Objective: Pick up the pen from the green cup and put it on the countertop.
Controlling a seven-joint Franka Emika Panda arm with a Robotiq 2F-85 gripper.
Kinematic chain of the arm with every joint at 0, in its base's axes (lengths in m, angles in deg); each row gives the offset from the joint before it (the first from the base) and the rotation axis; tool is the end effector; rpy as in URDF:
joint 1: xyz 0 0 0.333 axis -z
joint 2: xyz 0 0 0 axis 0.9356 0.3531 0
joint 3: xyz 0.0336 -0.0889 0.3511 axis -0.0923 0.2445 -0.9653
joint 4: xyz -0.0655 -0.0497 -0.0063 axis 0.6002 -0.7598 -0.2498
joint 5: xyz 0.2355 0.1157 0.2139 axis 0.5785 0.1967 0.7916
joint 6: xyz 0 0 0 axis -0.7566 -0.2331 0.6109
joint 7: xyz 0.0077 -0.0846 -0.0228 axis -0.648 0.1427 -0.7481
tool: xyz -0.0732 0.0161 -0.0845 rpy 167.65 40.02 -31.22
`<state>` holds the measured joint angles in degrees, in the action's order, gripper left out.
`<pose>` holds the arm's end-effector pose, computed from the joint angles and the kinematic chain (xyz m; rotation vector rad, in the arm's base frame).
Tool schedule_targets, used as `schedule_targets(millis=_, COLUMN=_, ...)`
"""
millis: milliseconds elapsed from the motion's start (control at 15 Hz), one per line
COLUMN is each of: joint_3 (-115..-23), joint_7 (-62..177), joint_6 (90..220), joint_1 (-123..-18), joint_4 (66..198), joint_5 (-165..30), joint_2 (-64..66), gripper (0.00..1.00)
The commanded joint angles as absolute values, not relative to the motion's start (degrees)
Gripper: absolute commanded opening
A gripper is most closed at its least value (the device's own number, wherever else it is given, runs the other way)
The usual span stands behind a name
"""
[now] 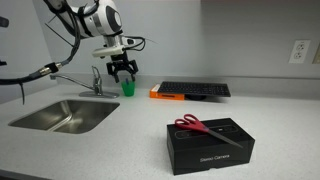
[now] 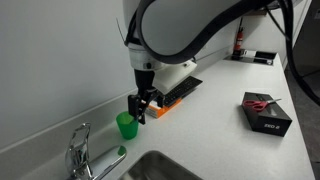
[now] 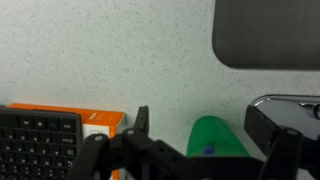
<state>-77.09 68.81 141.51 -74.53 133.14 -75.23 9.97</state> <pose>0.6446 0.0891 0.4355 3.0225 -0.0481 0.1194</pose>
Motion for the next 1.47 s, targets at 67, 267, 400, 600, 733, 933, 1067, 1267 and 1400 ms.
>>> schedule_targets(millis=67, joint_3=-75.2, joint_7=71.2, joint_6=137.8, joint_1=-76.7, joint_4=124.2, joint_5=-72.9, joint_2=15.4, gripper=1.00)
schedule_targets(millis=267, joint_3=-74.8, joint_7=71.9, joint_6=136.8, joint_1=-77.1, joint_4=121.5, joint_5=-72.3, joint_2=17.1, gripper=0.73)
schedule_targets(millis=400, joint_3=-74.6, joint_7=72.2, joint_6=136.2, joint_1=-77.2, joint_4=120.1, joint_5=-72.0, joint_2=17.9, gripper=0.58)
schedule_targets(millis=600, joint_3=-74.4, joint_7=72.4, joint_6=135.4, joint_1=-77.1, joint_4=118.4, joint_5=-71.4, joint_2=18.9, gripper=0.34)
schedule_targets(millis=733, joint_3=-74.2, joint_7=72.5, joint_6=135.0, joint_1=-77.0, joint_4=117.4, joint_5=-71.1, joint_2=19.5, gripper=0.19)
schedule_targets(millis=933, joint_3=-74.0, joint_7=72.4, joint_6=134.1, joint_1=-76.8, joint_4=116.2, joint_5=-70.3, joint_2=19.9, gripper=0.00)
schedule_targets(millis=1067, joint_3=-73.9, joint_7=72.0, joint_6=133.6, joint_1=-76.4, joint_4=116.1, joint_5=-69.6, joint_2=19.4, gripper=0.04)
schedule_targets(millis=1267, joint_3=-73.7, joint_7=71.1, joint_6=134.3, joint_1=-75.7, joint_4=117.5, joint_5=-68.5, joint_2=16.9, gripper=0.04)
schedule_targets(millis=1400, joint_3=-73.5, joint_7=70.5, joint_6=135.7, joint_1=-75.1, joint_4=119.3, joint_5=-67.9, joint_2=14.2, gripper=0.04)
